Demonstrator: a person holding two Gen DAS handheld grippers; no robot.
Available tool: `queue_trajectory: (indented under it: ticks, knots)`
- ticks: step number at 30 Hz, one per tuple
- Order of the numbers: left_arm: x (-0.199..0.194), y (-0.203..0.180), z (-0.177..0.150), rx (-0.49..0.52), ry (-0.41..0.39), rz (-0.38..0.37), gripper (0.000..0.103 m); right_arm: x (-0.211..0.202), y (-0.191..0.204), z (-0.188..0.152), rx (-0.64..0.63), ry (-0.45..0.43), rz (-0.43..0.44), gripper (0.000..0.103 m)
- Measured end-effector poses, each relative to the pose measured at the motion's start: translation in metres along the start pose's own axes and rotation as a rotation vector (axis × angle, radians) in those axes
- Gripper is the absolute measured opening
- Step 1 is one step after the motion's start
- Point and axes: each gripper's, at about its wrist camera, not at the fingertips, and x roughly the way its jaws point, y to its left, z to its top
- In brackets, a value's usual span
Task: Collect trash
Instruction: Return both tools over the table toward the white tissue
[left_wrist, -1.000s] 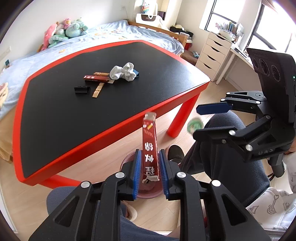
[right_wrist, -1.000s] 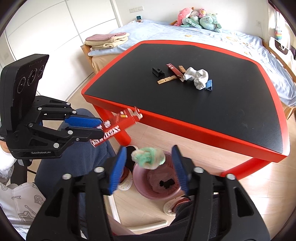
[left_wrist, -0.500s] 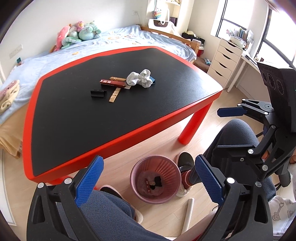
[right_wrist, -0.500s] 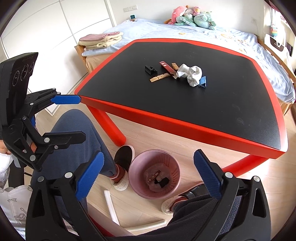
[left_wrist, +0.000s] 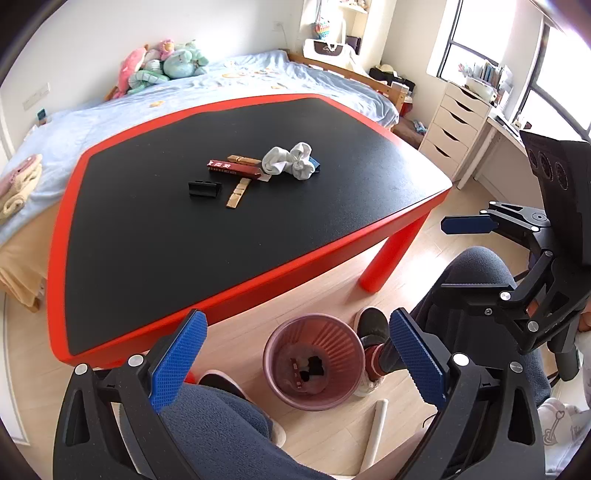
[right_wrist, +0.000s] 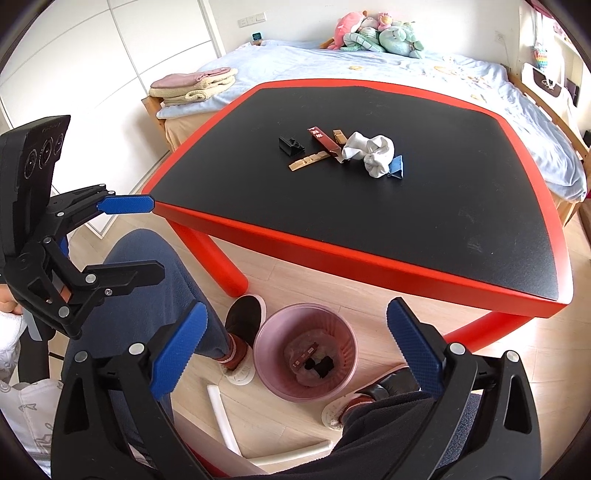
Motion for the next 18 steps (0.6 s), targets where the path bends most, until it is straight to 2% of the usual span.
queue_trajectory:
  ticks: [18]
  knots:
    - [0.004, 0.038, 0.046, -0.026, -0.045, 0.032, 0.095, 0.003, -0.029, 0.053, 0.017, -0.042, -0.042, 0.096]
